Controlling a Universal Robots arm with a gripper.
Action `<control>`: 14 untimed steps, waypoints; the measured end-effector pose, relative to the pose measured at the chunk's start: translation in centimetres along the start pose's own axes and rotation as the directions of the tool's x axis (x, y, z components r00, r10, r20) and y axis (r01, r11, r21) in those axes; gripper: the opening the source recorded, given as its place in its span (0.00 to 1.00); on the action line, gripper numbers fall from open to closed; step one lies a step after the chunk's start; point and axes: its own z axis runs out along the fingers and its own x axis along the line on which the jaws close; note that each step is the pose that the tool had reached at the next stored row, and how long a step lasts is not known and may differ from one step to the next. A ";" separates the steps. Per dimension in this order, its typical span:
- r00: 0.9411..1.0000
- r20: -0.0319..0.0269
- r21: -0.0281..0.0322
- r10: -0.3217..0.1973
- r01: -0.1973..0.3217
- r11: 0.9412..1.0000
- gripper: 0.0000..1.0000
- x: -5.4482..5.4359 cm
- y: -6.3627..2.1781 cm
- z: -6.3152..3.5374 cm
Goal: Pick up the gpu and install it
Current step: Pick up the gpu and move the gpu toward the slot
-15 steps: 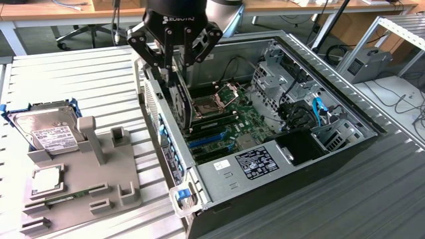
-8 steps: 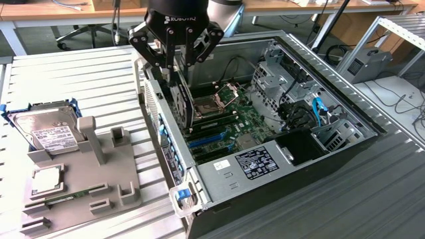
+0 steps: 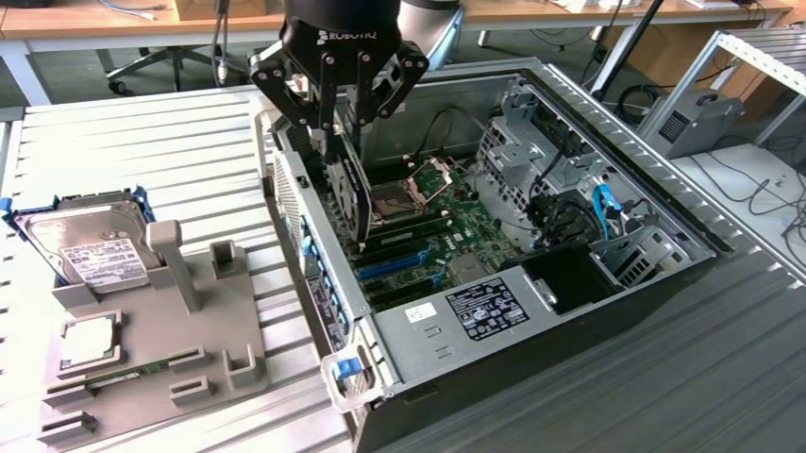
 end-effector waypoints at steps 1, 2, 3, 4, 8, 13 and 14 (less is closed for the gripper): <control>1.000 0.000 0.000 0.000 0.000 1.000 0.26 0.0 0.00 0.00; 1.000 0.000 0.000 0.000 0.000 1.000 0.26 -0.1 0.00 0.01; 1.000 0.000 0.000 0.000 0.000 1.000 0.26 -0.1 0.01 0.01; 1.000 0.000 0.000 0.000 0.000 1.000 0.26 -0.2 0.01 0.01; 1.000 0.000 0.001 0.000 0.000 1.000 0.26 -0.3 0.02 0.01; 1.000 0.000 0.001 0.000 0.000 1.000 0.26 -0.5 0.04 0.03; 1.000 0.000 0.001 0.000 0.000 1.000 0.26 -0.6 0.04 0.04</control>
